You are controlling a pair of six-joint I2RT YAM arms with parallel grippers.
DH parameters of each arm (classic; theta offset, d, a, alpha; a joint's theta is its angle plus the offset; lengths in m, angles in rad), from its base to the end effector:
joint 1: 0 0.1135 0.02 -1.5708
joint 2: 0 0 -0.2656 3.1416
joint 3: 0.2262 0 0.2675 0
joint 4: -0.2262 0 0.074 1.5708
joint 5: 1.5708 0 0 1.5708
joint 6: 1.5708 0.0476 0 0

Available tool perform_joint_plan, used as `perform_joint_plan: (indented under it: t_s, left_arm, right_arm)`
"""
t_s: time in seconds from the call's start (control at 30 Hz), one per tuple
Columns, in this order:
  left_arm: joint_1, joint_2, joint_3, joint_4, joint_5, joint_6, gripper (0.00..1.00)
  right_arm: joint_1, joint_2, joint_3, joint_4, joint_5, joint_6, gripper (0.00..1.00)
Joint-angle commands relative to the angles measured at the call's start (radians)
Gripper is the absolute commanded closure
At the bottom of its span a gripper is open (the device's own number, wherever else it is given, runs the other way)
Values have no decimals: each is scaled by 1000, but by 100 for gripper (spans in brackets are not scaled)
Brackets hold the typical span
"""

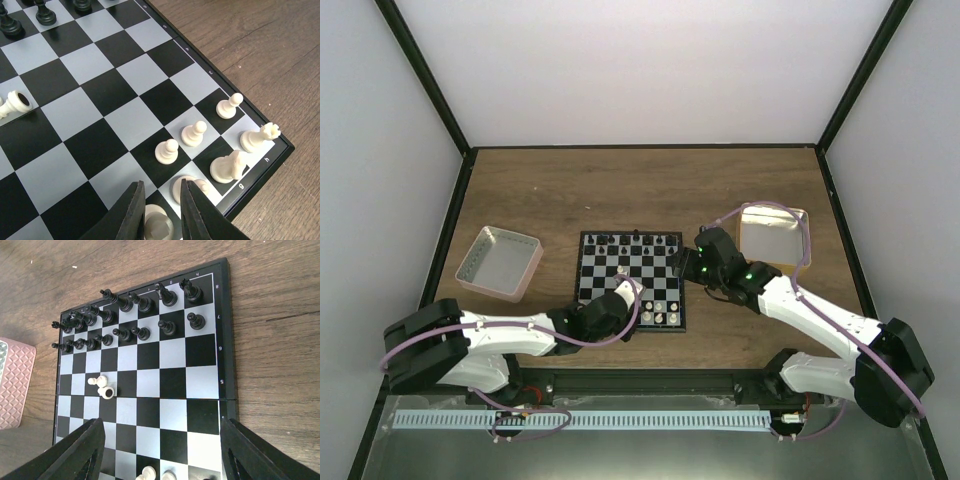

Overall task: Set up the chess pieces on the board
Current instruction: Place the chess piece on the chessboard.

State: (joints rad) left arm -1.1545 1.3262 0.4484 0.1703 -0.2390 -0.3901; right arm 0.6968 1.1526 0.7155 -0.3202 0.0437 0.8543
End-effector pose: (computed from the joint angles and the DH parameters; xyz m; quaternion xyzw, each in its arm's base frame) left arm 0.1153 -0.2330 0.1308 0.2901 0.8553 -0.2123 0.3731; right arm 0.2023 0.1666 0.2167 0.0809 0.9147 0.2626 0.2965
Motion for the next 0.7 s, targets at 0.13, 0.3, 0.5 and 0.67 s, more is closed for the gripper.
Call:
perform_joint_plan:
  t_s: [0.13,0.3,0.5,0.67]
  left_arm:
    - [-4,-40,3,-22,-15,5,78]
    - [-4,-76,30,-50,-11,5,78]
    - [0,-125,82,-113,-57,-25,71]
    - [59,-112,192,-281,-139,-141,55]
  right_arm:
    - [-6,5,-10,15,-5,6,35]
    - [-6,4,-11,19,-8,7,35]
    - [-6,2,-11,21,-10,8,35]
    - [-6,2,-11,30,-26,-12,35]
